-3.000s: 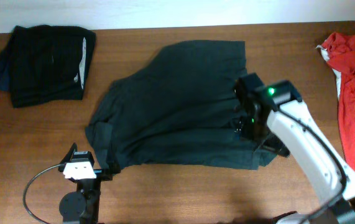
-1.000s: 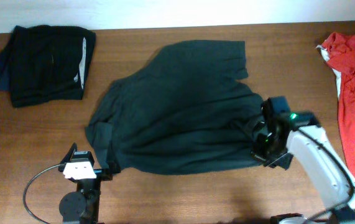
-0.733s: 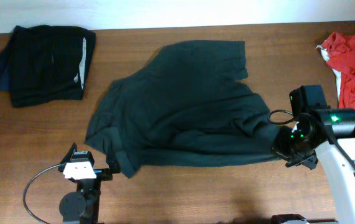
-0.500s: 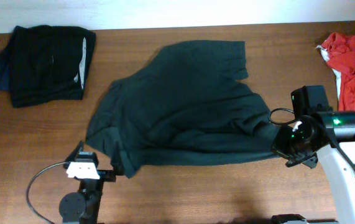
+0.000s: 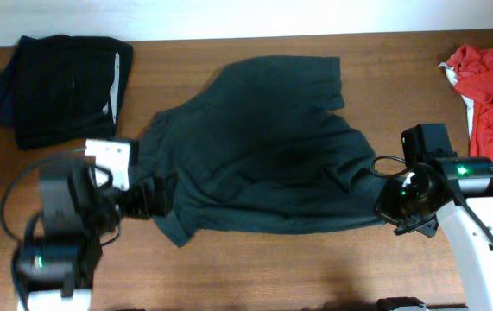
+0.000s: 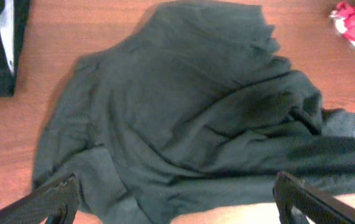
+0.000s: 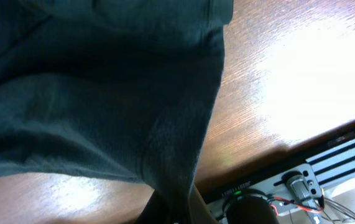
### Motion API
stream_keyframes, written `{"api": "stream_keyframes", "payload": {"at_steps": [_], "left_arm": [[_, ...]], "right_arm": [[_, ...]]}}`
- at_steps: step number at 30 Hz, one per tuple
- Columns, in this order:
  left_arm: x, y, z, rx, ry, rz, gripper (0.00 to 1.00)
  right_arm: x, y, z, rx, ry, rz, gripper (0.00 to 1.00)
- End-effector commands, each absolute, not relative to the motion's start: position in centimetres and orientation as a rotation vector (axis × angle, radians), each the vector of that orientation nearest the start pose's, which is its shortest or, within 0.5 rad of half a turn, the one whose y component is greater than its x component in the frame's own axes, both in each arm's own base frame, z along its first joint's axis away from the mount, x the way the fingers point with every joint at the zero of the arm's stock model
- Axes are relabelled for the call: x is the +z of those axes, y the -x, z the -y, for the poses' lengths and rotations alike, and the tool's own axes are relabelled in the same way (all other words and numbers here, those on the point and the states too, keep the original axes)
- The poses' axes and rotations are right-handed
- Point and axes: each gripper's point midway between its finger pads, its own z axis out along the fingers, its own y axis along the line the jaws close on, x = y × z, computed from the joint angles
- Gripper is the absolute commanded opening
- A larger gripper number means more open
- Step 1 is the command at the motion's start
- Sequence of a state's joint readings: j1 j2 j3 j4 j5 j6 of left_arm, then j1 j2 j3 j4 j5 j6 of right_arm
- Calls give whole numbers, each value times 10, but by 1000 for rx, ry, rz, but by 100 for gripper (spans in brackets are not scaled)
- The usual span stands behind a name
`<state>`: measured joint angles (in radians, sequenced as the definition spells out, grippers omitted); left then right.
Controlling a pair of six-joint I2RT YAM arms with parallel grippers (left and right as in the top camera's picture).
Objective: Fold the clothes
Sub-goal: 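Grasp the t-shirt's left edge with the left gripper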
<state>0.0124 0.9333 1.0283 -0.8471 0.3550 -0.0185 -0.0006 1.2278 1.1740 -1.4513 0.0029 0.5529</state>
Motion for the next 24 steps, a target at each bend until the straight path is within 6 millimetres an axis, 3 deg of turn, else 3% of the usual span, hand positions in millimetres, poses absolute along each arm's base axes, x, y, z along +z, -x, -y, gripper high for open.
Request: {"api": "stream_keyframes", "payload": {"at_steps": [1, 4, 6, 7, 9, 12, 15, 19, 24], "left_arm": [[220, -285, 70, -553, -130, -2463, 99], [190, -290, 93, -791, -138, -2573, 99], [168, -301, 90, -780, -107, -2636, 99], [151, -305, 76, -677, -4, -2706, 99], [118, -311, 35, -306, 325, -2816, 99], [103, -308, 22, 84, 464, -2809, 99], [77, -310, 23, 295, 549, -2810, 99], [37, -319, 17, 412, 552, -2853, 98], [21, -330, 19, 404, 553, -2842, 72]], "right_arm": [[165, -193, 1, 29, -849, -2953, 4], [165, -192, 1, 28, -850, -2955, 4], [165, -192, 1, 29, -850, -2955, 4], [165, -192, 1, 29, -850, -2955, 4], [165, -193, 1, 29, -849, -2953, 4], [166, -200, 1, 41, -842, -2926, 4], [166, -200, 1, 40, -841, -2926, 4], [166, -198, 1, 34, -767, -2954, 5], [166, -198, 1, 34, -766, -2954, 4]]}}
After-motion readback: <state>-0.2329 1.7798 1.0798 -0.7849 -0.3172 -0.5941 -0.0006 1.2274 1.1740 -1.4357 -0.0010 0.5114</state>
